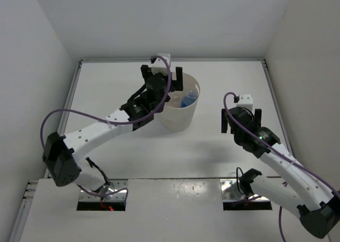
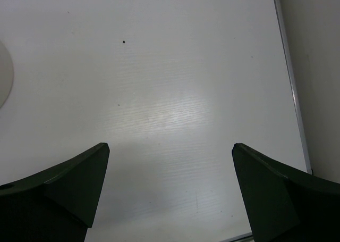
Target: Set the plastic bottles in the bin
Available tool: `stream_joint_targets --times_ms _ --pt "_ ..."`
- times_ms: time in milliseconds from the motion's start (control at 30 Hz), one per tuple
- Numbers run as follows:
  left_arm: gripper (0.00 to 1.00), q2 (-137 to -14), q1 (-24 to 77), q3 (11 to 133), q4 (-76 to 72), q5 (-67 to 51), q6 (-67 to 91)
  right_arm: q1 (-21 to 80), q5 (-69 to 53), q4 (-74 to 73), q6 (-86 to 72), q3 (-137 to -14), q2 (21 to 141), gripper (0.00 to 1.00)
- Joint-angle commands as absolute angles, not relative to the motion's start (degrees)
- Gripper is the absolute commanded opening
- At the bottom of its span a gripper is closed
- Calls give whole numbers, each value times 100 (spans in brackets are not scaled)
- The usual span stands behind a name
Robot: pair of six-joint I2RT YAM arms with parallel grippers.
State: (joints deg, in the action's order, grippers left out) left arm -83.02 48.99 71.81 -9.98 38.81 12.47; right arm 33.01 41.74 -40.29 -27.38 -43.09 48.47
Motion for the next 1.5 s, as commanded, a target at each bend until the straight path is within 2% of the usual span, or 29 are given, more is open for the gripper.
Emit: stream_joint_targets --times_ms 0,67,100,200,400,467,767,900,1467 --pt "100 -7332 4966 7341 -188 5086 1694 3270 4192 -3876 -2698 -4386 4790 100" --pt "100 -6466 4966 6718 166 5238 1898 3270 4192 -3876 -2698 -4386 4852 100" --pt "100 -6129 4966 5888 167 5290 1898 3270 4192 -3876 -2698 -4386 4852 100" --pt "100 -4823 4913 4524 280 5291 1846 3270 4192 -3876 -2698 -4386 4852 100" --pt "100 -3385 4720 3060 588 4835 1802 3270 4245 -3876 -2698 -4386 4904 100" --pt "100 -3235 4911 2656 572 5391 1993 3270 4245 -3876 -2698 -4386 4904 100" --pt "100 -3357 5396 2540 475 5520 2021 3270 4245 -3876 -2698 -4386 4843 100" --pt "100 -3629 5396 2646 527 5581 2021 3322 4350 -3876 -2706 -4386 4843 100" --pt "100 -3428 5396 2646 703 5687 2259 3375 3894 -3788 -2505 -4315 4790 100"
